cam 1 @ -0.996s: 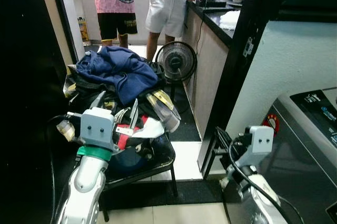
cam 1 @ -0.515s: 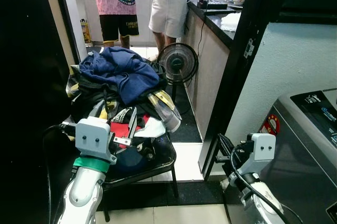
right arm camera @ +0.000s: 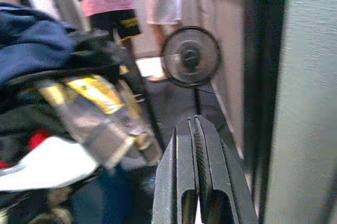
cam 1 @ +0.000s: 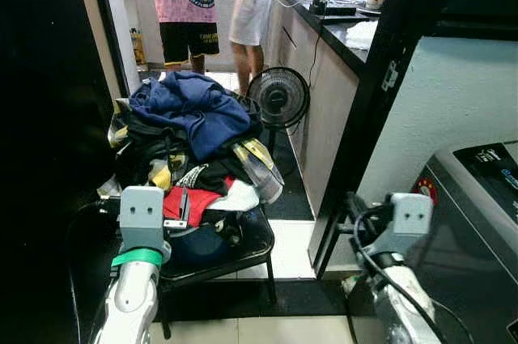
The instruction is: Clothes washing
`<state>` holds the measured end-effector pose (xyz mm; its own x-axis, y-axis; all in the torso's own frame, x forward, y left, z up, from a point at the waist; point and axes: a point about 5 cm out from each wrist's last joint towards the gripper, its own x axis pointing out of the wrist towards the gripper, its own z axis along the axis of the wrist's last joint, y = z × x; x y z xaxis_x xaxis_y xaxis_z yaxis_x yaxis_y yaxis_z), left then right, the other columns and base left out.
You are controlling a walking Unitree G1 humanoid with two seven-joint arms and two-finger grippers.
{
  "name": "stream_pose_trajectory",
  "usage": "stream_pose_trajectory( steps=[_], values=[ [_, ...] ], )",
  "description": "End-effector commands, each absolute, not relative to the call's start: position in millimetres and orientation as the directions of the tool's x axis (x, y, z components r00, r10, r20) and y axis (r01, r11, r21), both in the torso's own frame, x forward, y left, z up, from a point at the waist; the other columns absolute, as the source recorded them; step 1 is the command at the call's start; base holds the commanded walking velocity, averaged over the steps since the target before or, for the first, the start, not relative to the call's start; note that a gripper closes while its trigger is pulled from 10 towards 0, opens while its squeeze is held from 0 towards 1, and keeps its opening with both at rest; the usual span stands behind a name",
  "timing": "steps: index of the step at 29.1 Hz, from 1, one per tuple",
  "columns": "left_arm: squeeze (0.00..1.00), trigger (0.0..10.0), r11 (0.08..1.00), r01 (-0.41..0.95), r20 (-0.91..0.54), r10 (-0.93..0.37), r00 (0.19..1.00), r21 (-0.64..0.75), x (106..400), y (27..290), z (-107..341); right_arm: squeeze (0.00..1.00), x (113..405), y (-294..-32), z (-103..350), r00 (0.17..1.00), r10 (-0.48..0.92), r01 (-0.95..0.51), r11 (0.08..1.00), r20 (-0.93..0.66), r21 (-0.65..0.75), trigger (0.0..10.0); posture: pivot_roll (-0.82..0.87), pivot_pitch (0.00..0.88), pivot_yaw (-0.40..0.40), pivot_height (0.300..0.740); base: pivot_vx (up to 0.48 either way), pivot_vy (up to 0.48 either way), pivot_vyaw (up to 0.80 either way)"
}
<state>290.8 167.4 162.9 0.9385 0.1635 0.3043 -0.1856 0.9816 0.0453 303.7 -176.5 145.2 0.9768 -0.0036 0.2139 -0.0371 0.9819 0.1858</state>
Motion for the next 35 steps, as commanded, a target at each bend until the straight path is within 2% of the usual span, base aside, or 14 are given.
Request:
stream_pose_trajectory(
  steps=[1,4,7,11,15,18,26,35],
  values=[
    [0.00,10.0,0.981,-0.191,0.289,0.175,0.941,0.026,289,167,156,0.00,303,-178,141,0.979,-0.017,-0.023,0.981,0.203,0.193,10.0,-0.02,0.000,-0.011,0.740,0.000,0.000,0.00],
    [0.00,10.0,0.983,-0.177,0.301,0.153,0.941,0.054,287,166,155,0.00,302,-178,142,0.977,-0.008,-0.030,0.984,0.212,0.176,10.0,-0.02,0.000,-0.012,0.740,0.000,0.000,0.00],
    [0.00,10.0,0.969,-0.230,0.328,0.191,0.925,0.086,286,170,155,0.00,303,-179,144,0.976,-0.014,-0.024,0.985,0.219,0.173,10.0,-0.03,0.000,-0.014,0.740,0.000,0.000,0.00],
    [0.00,10.0,0.981,-0.153,0.209,0.126,0.970,0.116,288,167,142,0.00,305,-175,142,0.977,0.013,-0.048,0.986,0.214,0.158,10.0,-0.02,0.002,-0.020,0.740,0.000,0.000,0.00],
    [0.00,10.0,0.991,-0.126,0.211,0.116,0.971,0.035,287,167,139,0.00,308,-171,143,0.977,0.031,-0.063,0.987,0.212,0.148,10.0,-0.02,0.007,-0.021,0.740,0.000,0.000,0.00],
    [0.00,10.0,0.992,-0.125,0.203,0.117,0.972,0.028,288,167,139,0.00,309,-171,144,0.977,0.035,-0.069,0.986,0.211,0.153,10.0,-0.02,0.007,-0.021,0.740,0.000,0.000,0.00],
    [0.00,10.0,0.996,-0.064,0.309,0.043,0.950,0.057,290,163,155,0.00,317,-164,160,0.967,0.099,-0.136,0.980,0.236,0.144,10.0,-0.02,0.012,-0.019,0.740,0.000,0.000,0.00],
    [0.00,10.0,1.000,-0.023,0.299,0.018,0.954,0.012,292,161,156,0.00,318,-159,165,0.961,0.116,-0.154,0.978,0.250,0.139,10.0,-0.03,0.010,-0.014,0.740,0.412,0.000,0.00]
  ],
)
